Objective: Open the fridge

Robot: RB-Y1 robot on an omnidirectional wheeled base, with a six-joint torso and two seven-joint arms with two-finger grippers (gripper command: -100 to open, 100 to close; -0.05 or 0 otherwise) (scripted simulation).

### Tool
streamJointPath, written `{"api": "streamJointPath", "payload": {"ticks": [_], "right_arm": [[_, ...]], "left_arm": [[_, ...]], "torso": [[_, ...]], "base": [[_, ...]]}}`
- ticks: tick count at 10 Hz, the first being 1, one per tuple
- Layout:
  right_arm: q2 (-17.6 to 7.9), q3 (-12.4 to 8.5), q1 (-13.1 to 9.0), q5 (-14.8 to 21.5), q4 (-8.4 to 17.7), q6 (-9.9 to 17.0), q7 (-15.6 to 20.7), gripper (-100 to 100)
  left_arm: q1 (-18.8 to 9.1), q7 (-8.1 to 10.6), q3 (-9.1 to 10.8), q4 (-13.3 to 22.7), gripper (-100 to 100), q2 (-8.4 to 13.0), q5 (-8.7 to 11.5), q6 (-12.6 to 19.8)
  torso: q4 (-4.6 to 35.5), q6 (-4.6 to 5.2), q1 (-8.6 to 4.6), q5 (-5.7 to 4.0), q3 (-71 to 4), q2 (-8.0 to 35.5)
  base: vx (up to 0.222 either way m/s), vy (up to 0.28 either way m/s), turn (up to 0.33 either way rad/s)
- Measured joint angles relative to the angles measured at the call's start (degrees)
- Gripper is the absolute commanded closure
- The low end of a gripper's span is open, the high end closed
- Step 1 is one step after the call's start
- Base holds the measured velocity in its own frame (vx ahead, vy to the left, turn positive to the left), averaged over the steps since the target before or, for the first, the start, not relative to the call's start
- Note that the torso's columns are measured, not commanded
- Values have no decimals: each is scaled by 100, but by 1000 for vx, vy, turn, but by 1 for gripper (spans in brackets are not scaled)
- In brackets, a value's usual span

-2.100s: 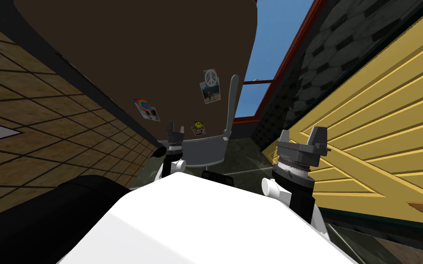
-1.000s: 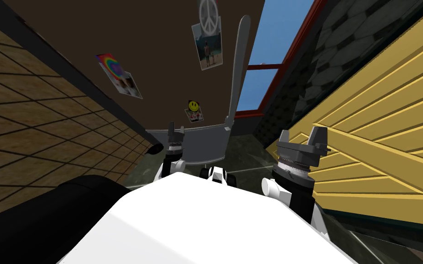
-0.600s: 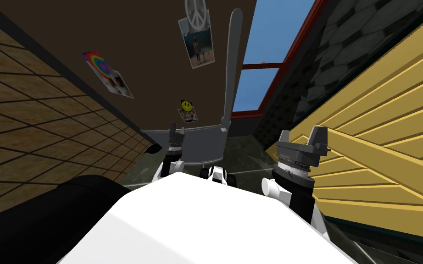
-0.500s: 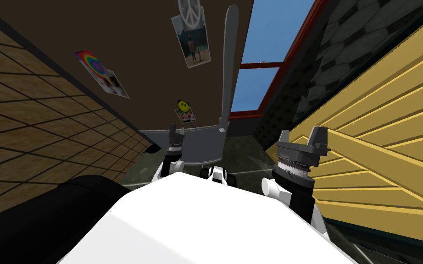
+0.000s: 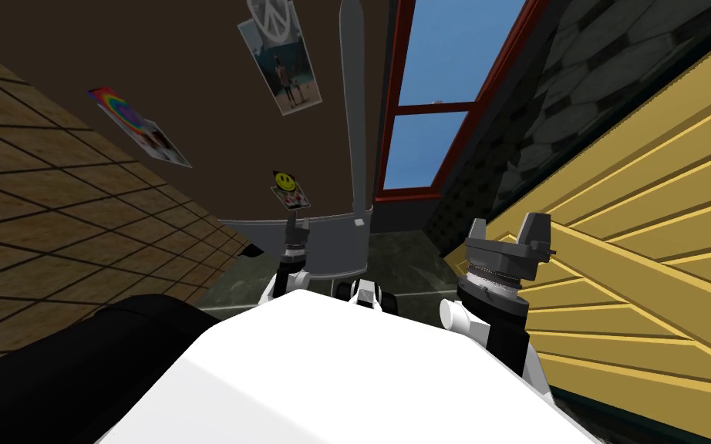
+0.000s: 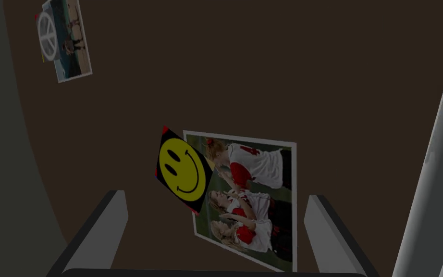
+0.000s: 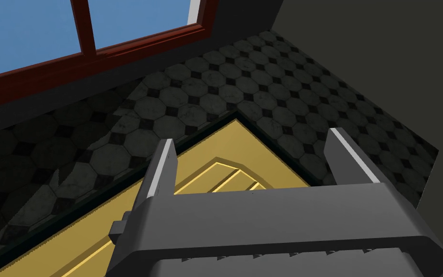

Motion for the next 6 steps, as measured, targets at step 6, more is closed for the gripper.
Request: {"api": "streamJointPath", "payload": {"ticks": [6], "right_arm": [[-1, 0, 0, 0, 0, 0, 0, 0]], "left_arm": [[-49, -31, 92, 564, -100, -84, 132, -439]], "torso": [[1, 1, 11, 2, 2, 2]], "base": [[86, -176, 58]]}}
